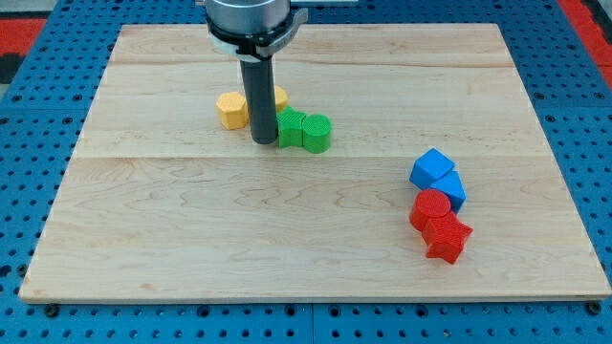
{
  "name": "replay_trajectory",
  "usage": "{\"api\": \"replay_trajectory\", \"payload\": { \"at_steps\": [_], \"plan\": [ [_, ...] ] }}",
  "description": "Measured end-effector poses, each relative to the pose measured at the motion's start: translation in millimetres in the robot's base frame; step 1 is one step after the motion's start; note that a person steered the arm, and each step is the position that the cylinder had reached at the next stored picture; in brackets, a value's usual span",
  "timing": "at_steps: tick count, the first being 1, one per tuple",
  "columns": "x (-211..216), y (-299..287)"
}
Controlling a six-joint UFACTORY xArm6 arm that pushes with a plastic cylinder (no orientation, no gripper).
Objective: Push the green circle to the top center
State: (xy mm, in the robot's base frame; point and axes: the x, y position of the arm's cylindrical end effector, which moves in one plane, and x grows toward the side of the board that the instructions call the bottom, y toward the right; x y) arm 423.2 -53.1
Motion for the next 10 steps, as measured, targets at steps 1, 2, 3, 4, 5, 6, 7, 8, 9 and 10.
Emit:
{"api": "replay_trajectory", "payload": {
  "at_steps": [1,2,3,4,5,6,7,8,9,10],
  "plan": [
    [14,8],
    [14,35],
    [14,68],
    [14,89],
    [9,101],
    [-6,101],
    [-22,101],
    [-40,94],
    [-55,82],
    [-64,66]
  ]
}}
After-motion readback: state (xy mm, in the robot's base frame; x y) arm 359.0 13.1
